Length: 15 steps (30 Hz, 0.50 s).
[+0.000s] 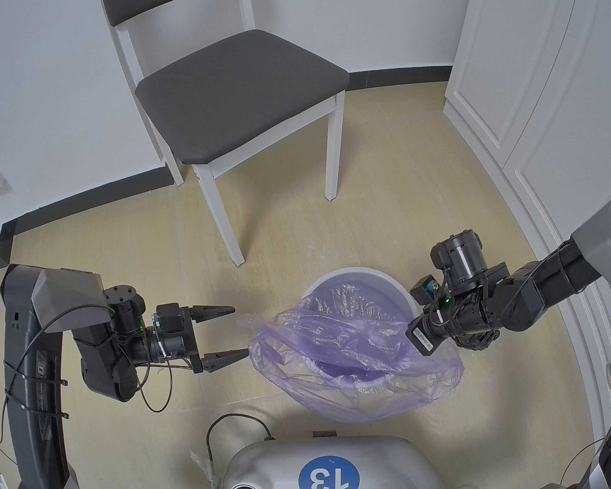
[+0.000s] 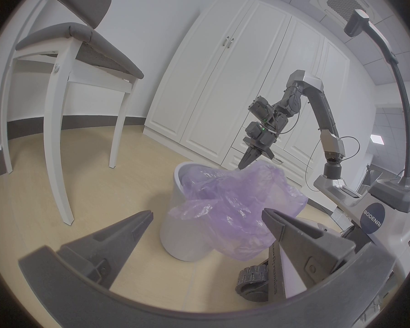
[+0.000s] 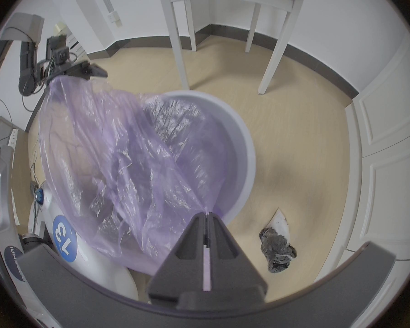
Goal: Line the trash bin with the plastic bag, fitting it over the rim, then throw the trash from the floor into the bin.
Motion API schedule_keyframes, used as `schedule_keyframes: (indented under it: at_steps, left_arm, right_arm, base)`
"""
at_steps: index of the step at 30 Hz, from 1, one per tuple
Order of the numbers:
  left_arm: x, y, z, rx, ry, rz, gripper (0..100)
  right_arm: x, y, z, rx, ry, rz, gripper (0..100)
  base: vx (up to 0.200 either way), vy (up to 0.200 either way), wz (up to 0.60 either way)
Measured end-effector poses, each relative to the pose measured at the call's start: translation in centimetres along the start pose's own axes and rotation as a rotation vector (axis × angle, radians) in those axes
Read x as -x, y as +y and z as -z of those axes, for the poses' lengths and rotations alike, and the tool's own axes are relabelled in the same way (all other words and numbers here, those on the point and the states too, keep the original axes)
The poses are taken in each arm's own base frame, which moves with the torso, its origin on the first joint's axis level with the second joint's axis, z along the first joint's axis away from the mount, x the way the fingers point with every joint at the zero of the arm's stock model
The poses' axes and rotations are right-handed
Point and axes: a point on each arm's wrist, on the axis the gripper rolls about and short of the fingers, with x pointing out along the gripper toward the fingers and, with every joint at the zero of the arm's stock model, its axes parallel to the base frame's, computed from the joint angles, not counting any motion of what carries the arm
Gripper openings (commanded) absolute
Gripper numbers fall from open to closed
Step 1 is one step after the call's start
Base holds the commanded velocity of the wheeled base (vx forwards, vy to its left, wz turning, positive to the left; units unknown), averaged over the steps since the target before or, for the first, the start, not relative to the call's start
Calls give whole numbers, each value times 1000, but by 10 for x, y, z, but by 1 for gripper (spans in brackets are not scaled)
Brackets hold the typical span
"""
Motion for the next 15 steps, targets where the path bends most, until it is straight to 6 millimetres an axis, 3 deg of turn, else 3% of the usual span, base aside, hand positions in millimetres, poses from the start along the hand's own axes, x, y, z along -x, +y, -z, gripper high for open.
schedule_keyframes:
  at_steps: [1,2,15]
  left_arm:
    - [0,0,0,0,0,0,100]
    - [0,0,0,0,0,-1,100]
    - [0,0,3,-2,3,1,100]
  right_arm:
    - [1,-1,0,3,3,1,0]
    - [1,-1,1,5,11,-1,100]
    - [-8,-11,10,-15,66,-25,100]
  base:
    - [0,0,0]
    - [0,0,0]
    - [0,0,0]
